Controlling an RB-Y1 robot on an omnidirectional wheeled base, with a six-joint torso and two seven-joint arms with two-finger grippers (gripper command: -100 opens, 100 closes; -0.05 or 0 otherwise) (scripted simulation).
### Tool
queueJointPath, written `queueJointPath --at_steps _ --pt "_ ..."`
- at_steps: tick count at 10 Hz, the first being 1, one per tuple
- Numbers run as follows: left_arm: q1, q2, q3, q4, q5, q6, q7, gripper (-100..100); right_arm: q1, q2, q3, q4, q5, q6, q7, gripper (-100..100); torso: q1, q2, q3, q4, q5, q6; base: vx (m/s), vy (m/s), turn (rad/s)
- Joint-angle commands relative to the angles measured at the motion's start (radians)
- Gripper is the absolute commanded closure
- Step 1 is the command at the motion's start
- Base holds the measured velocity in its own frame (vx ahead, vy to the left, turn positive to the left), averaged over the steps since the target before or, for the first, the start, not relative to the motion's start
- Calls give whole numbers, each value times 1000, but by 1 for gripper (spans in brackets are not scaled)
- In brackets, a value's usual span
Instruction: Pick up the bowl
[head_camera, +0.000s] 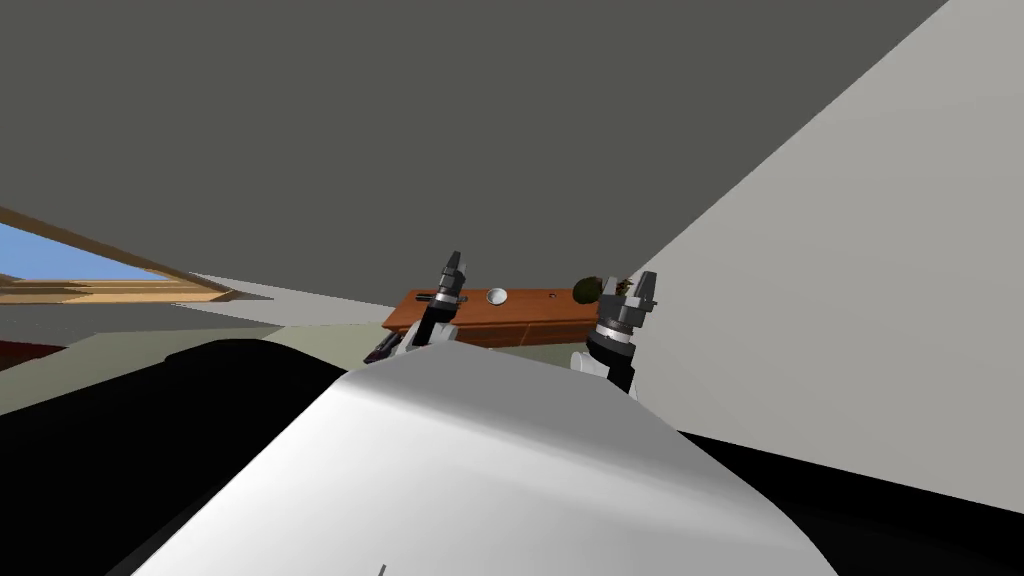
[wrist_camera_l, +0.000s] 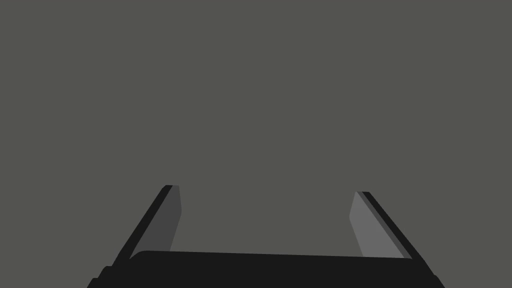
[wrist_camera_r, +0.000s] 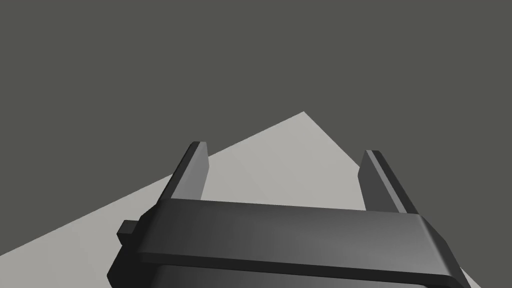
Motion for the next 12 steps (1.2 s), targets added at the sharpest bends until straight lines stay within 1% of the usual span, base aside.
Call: queueJointPath --at_steps 1,2,3,4,5,6,7,8,9,10,11,12 --pt "-11 27 9 43 13 50 3 -100 0 0 0 0 0 0 0 0 0 0 0 0 0 0 -74 -41 -212" --pt "-26 42 19 65 22 80 7 -100 0 0 0 0 0 0 0 0 -1 0 0 0 0 0 -81 -47 -322" --pt "-26 42 19 65 22 105 7 -100 0 0 0 0 0 0 0 0 -1 1 0 0 0 0 -57 -24 -100" --pt "-43 55 31 88 31 137 10 -100 0 0 0 0 0 0 0 0 0 0 0 0 0 -1 -51 -26 -126" --pt "-43 55 31 88 31 157 10 -100 0 0 0 0 0 0 0 0 0 -1 0 0 0 0 -33 -14 -100" --pt "-61 66 44 112 41 185 14 -100 0 0 0 0 0 0 0 0 1 -2 -1 0 0 -1 -39 -25 -241" --pt "-61 66 44 112 41 211 14 -100 0 0 0 0 0 0 0 0 0 -2 -1 0 0 0 -38 -17 -108" --pt "-79 76 58 138 51 240 19 -100 0 0 0 0 0 0 0 0 1 -2 -1 0 0 -1 -44 -23 -199" --pt "-79 76 58 138 51 267 19 -100 0 0 0 0 0 0 0 0 1 -1 -1 0 0 0 -32 -15 -103" --pt "-98 84 74 164 60 300 23 -100 0 0 0 0 0 0 0 0 1 -2 -1 0 0 -1 -35 -27 -213" --pt "-98 84 74 164 60 325 23 -100 0 0 0 0 0 0 0 0 0 -2 -1 0 0 0 -31 -23 -117" --pt "-117 91 91 192 69 351 27 -100 0 0 0 0 0 0 0 0 1 -2 -1 0 0 -1 -39 -28 -202"
